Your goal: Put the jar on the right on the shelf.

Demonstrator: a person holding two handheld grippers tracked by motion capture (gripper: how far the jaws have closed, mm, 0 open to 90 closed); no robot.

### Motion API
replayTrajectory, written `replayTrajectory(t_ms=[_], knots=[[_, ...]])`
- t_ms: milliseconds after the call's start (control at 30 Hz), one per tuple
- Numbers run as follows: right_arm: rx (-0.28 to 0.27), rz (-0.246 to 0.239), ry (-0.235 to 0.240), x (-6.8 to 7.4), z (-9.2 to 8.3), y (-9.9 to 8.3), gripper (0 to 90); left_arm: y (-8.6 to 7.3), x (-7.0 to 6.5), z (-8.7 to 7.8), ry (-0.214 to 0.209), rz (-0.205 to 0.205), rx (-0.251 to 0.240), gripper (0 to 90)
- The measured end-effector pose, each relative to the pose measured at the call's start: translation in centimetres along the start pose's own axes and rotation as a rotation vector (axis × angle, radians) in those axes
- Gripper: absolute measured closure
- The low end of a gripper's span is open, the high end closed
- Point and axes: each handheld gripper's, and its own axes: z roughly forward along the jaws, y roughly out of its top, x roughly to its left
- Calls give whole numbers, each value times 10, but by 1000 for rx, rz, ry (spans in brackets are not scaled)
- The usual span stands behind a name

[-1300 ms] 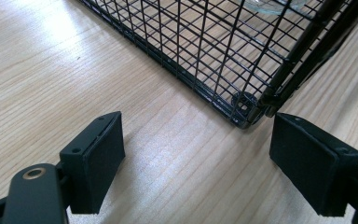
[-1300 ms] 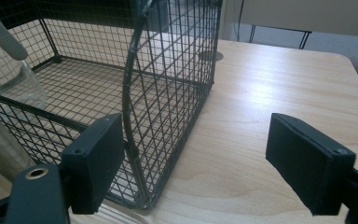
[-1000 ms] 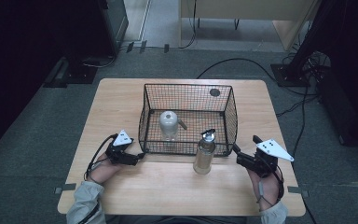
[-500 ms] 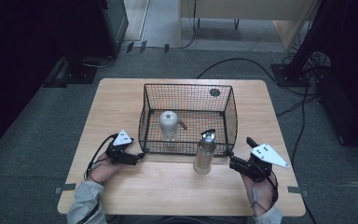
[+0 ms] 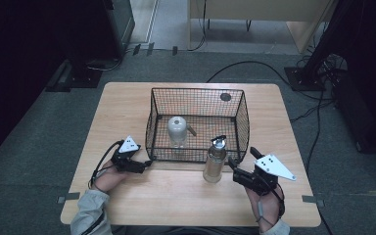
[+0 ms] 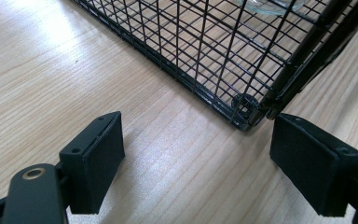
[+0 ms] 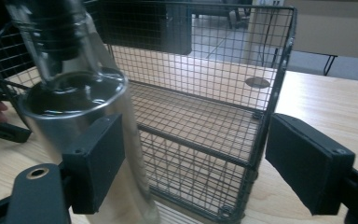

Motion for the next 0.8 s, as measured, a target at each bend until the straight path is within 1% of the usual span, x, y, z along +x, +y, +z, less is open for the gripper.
replayTrajectory(t_ms=[267,333,533,600,700,800], knots=[[-17,-12,19,8,-3,2,195,0,0,0,1,2,0,179],[-18,-14,21,10,-4,2,207,0,0,0,1,2,0,179],[-26,-20,31,14,-5,2,207,0,0,0,2,4,1,179],[-33,-31,47,19,-7,3,208,0,0,0,2,2,-1,179],[-35,-52,57,25,-6,3,210,0,0,0,2,2,-1,179],[-32,-61,69,29,-4,1,211,0,0,0,3,3,-1,178]])
